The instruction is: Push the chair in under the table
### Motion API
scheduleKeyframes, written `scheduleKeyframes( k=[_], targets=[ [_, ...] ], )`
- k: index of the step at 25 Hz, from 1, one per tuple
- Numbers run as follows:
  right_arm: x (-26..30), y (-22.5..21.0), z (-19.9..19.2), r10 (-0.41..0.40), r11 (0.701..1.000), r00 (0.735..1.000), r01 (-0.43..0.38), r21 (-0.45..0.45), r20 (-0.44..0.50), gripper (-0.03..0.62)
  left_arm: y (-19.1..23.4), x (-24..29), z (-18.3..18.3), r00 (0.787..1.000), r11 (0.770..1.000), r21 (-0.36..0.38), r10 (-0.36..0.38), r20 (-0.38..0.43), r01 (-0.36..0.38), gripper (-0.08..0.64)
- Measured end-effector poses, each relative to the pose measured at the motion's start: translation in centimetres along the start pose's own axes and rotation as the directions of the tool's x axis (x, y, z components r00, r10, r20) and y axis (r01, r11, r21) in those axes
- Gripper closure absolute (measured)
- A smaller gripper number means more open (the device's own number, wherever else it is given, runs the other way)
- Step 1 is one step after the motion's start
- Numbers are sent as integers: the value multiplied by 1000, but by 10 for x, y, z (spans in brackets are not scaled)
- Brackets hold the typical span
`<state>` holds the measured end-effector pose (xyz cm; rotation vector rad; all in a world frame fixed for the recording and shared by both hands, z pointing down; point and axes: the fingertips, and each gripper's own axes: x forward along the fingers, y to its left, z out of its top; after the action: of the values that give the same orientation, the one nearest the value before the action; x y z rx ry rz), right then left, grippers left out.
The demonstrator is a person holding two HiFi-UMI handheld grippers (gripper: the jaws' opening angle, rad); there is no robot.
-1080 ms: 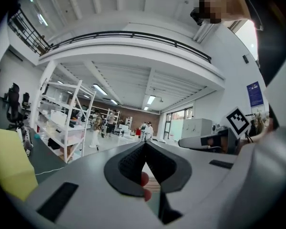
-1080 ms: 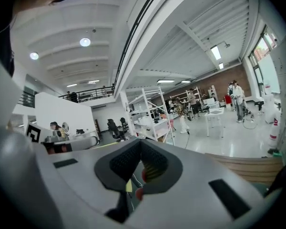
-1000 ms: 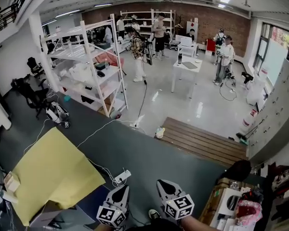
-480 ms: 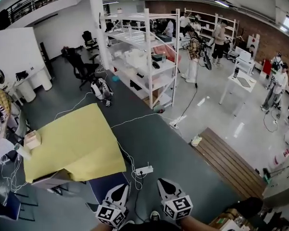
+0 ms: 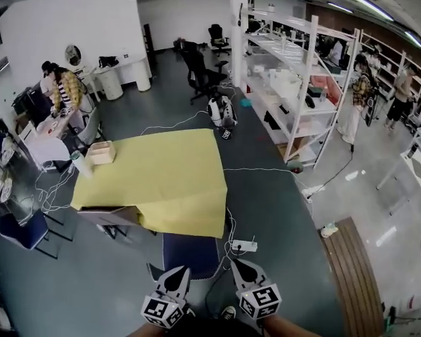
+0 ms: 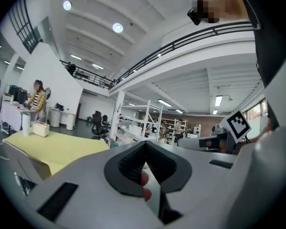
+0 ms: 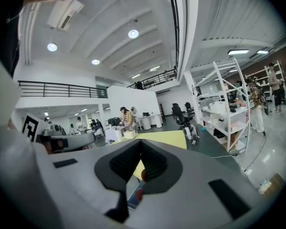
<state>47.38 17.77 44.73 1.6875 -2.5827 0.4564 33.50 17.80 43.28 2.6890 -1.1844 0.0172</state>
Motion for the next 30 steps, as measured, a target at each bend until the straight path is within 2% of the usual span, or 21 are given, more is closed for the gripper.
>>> scheduleKeyframes(
  k=[5,10,16,30],
  targets=[
    [37,40,6,140,990,990,-140,-17,11,580,32,-28,2,993,993,-21,116,22,-115,552],
    [60,68,1,201,978,980,-201,-47,-10,580,54,-42,6,988,989,-7,146,42,-146,552],
    [74,80,-4,183,981,983,-184,-53,-29,580,75,-53,7,990,991,14,135,48,-136,552],
    [108,126,-28,78,992,995,-84,-89,-67,580,142,-89,-14,1000,999,15,29,-4,-29,552]
  ],
)
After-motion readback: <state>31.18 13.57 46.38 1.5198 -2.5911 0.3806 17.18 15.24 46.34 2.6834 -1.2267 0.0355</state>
